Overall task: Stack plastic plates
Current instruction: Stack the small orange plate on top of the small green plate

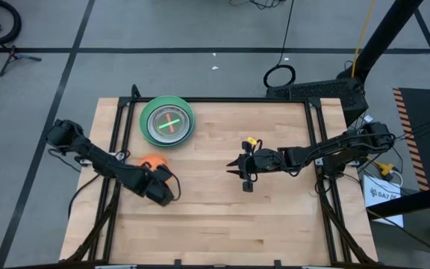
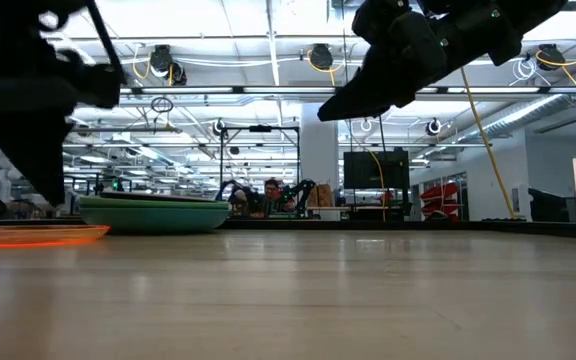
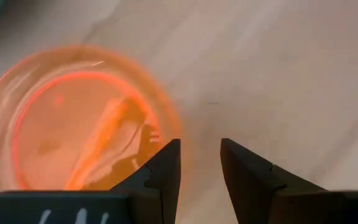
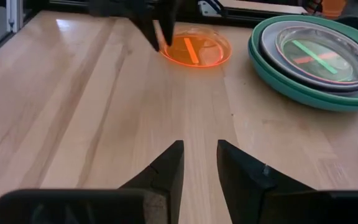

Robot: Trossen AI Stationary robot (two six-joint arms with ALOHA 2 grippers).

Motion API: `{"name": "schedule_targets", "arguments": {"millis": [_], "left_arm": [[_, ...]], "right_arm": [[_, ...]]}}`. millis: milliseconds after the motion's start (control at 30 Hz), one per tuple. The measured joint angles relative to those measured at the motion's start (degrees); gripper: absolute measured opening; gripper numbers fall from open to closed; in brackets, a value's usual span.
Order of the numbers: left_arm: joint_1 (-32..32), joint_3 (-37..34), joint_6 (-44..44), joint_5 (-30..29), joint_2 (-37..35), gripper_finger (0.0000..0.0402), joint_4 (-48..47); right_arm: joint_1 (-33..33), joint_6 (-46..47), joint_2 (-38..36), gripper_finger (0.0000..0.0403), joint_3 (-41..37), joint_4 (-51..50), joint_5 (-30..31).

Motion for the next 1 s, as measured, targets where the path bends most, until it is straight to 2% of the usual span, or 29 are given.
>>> {"name": "schedule_targets", "arguments": {"millis": [200, 400, 633, 733, 1000], "left_arm": [[-7.00, 1.89, 10.09, -0.81, 0.00, 0.0122, 4.44], [-11.94, 1.92, 9.53, -7.92, -0.02, 0.0122, -0.11], [-11.87, -0.45, 11.62, -12.29, -0.02, 0.0122, -1.80], [-12.02, -2.55, 11.26, -12.36, -0.02, 0.0122, -1.67], [-11.22, -9.75, 5.34, -12.62, -0.02, 0.0122, 7.14]], "right_arm": [[0.00, 2.21, 0.01, 0.0089, 0.00, 0.11, 0.00], [0.00, 2.62, 0.00, 0.0089, 0.00, 0.13, -0.02], [0.00, 2.60, 0.00, 0.0089, 0.00, 0.11, -0.02], [0.00, 2.80, 0.02, 0.0089, 0.00, 0.09, -0.02], [0.46, 4.55, 0.00, 0.0089, 0.00, 0.07, -0.20]]}}
